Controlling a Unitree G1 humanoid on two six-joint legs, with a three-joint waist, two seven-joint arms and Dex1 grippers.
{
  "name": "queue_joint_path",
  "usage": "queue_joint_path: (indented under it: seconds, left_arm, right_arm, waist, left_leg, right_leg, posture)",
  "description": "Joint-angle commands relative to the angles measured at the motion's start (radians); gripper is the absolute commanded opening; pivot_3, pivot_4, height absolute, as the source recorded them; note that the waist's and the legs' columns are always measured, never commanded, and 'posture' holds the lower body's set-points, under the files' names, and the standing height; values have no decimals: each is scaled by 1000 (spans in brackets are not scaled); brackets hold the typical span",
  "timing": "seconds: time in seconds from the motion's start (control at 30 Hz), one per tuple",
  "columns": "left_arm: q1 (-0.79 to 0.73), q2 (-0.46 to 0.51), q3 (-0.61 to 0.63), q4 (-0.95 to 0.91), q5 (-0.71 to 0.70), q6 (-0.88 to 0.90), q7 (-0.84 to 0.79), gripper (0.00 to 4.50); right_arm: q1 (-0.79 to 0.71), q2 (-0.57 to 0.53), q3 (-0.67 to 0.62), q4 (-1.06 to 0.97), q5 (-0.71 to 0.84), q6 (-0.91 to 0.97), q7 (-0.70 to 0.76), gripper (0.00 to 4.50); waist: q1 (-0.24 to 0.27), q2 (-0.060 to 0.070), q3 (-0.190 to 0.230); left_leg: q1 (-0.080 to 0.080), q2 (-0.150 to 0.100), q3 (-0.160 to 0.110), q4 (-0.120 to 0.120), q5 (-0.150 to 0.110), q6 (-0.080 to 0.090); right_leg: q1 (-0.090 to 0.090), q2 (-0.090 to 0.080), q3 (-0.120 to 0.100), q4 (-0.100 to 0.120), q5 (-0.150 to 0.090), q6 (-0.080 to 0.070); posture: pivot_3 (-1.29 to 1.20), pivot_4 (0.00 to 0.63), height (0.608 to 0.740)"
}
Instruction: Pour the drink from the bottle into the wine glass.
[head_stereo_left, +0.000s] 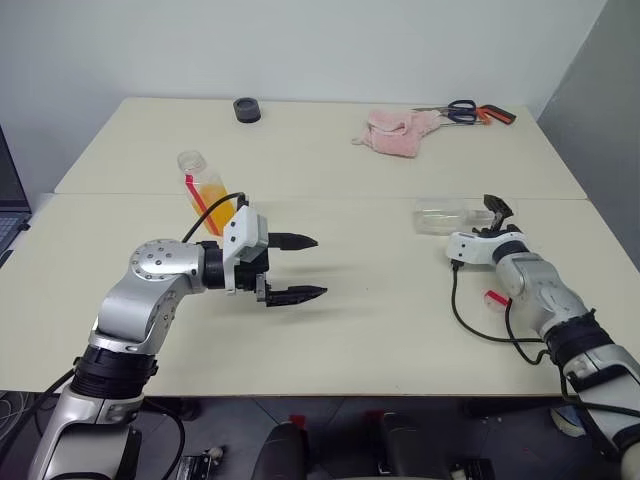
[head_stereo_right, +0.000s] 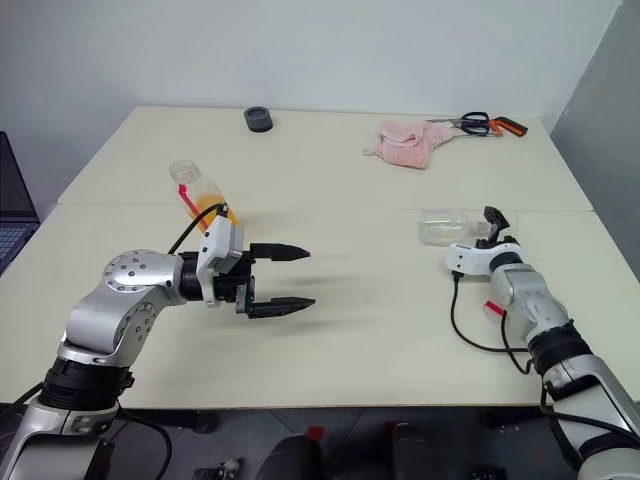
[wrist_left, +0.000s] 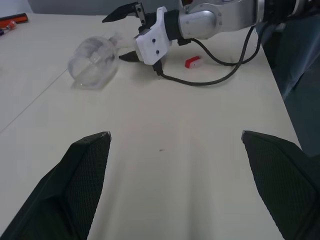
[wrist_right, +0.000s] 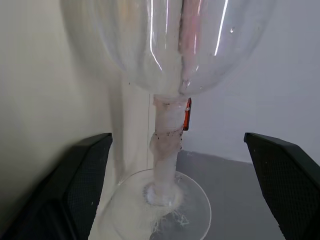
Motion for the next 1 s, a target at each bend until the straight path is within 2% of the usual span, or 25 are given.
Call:
queue_joint_path:
  seconds: [0.03, 0.07, 0.17, 0.3, 0.5, 0.53, 0.67, 0.8, 0.9, 1.0]
  left_arm:
    - [-9, 2, 20, -8, 2, -24, 0, 4478]
    - [-9, 2, 19, -7, 3, -26, 0, 4478]
    - [-9, 1, 19, -4, 5, -31, 0, 4500]
    - [-8, 1, 19, -4, 6, -34, 3, 4500]
    - [-12, -3, 14, -7, 6, -27, 13, 4500]
    - [-13, -4, 14, -7, 6, -26, 15, 4500]
    - [-3, -3, 36, 2, 1, -12, 40, 4500]
    - [37, 23, 78, 25, 8, -14, 64, 4500]
    - [93, 39, 141, 8, -20, 24, 104, 4500]
    - [164, 44, 210, -46, -61, 79, 153, 4500]
  right_arm:
    - [-47, 11, 14, 82, -19, -31, -50, 4500]
    - [-58, 18, 19, 106, -21, -37, -59, 4500]
    - [-81, 39, 35, 165, -26, -49, -81, 3885]
    - [-93, 55, 46, 222, -28, -57, -105, 2572]
    - [-131, 78, 59, 312, -24, -71, -139, 307]
    - [-137, 83, 58, 324, -20, -74, -144, 86]
    - [-144, 88, 45, 322, -3, -84, -166, 73]
    - [-104, 81, -15, 210, 59, -92, -153, 73]
    - [-15, 101, -115, -15, 186, -100, -82, 73]
    - [95, 211, -175, -245, 395, -164, 50, 72]
  waist:
    - [0, 0, 0]
    - [-1, 0, 0]
    - [-2, 0, 0]
    - [-7, -1, -1]
    - [-10, -3, -2]
    - [-11, -4, -3]
    - [-16, -6, -4]
    - [-18, -6, -4]
    - [-20, -6, -4]
    - [-22, -5, -4]
  left_leg:
    - [0, 0, 0, 0, 0, 0]
    - [0, 0, 0, 0, 0, 0]
    - [1, 0, 0, 0, 0, 0]
    - [1, 0, 1, 0, 0, 0]
    - [3, 0, 1, 0, 0, 0]
    - [3, 0, 1, 0, 0, 0]
    - [4, 0, 1, 1, 0, 0]
    - [4, 0, 1, 0, 0, 0]
    - [3, 1, 0, -1, 0, 0]
    - [0, 2, 0, -2, 0, 0]
  right_leg:
    - [0, 0, 0, 0, 0, 0]
    - [0, 0, 0, 0, 0, 0]
    - [0, 0, 1, 0, 0, 0]
    - [1, 0, 1, 0, 0, 0]
    - [2, 0, 1, 1, 1, 1]
    - [3, 0, 1, 1, 1, 1]
    - [3, 0, 2, 1, 2, 1]
    - [3, 0, 2, 1, 2, 1]
    - [1, 0, 1, 0, 1, 0]
    - [-1, 0, 1, -1, 1, 0]
  posture:
    - [0, 150, 740]
    - [0, 150, 740]
    - [0, 150, 740]
    - [0, 150, 740]
    - [0, 150, 740]
    - [0, 150, 740]
    - [0, 150, 740]
    - [0, 150, 740]
    - [0, 150, 740]
    - [0, 150, 740]
